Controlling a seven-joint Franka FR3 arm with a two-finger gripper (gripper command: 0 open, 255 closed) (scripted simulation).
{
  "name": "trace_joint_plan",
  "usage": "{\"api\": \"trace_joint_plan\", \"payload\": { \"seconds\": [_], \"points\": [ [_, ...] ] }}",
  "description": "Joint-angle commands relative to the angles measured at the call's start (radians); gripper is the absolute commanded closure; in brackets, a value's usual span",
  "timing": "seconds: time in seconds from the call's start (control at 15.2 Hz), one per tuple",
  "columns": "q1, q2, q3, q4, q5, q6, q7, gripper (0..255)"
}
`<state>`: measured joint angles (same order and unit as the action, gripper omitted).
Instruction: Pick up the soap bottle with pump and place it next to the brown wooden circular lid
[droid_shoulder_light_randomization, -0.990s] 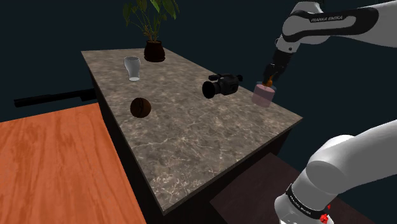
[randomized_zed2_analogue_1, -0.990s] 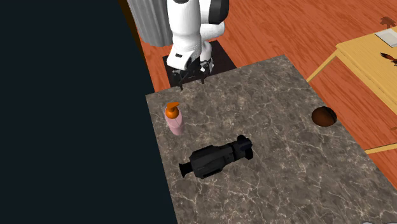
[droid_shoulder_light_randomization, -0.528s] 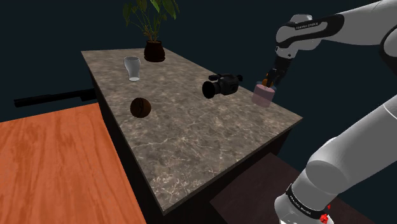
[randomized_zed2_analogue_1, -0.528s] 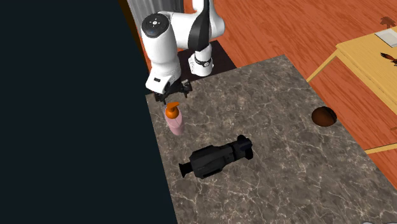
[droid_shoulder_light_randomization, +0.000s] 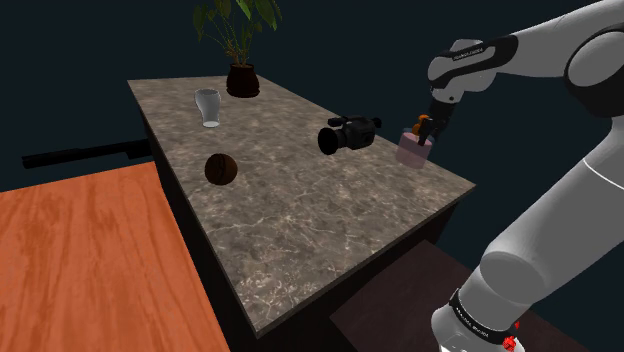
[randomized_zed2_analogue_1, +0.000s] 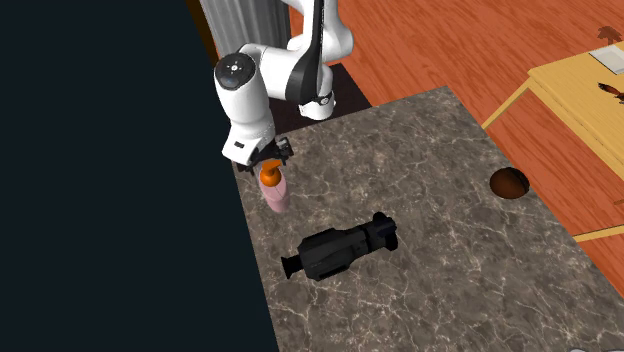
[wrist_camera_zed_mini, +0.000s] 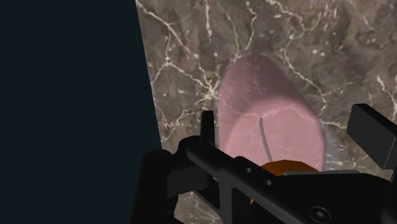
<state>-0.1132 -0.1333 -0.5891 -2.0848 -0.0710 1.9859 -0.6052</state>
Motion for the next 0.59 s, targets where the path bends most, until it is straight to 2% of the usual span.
{"api": "trace_joint_plan", "payload": {
  "seconds": [0.0, 0.53],
  "points": [
    [0.0, 0.011, -0.003, -0.018, 0.005, 0.027, -0.005, 0],
    [0.0, 0.013, -0.004, -0.023, 0.007, 0.035, -0.006, 0]
  ]
}}
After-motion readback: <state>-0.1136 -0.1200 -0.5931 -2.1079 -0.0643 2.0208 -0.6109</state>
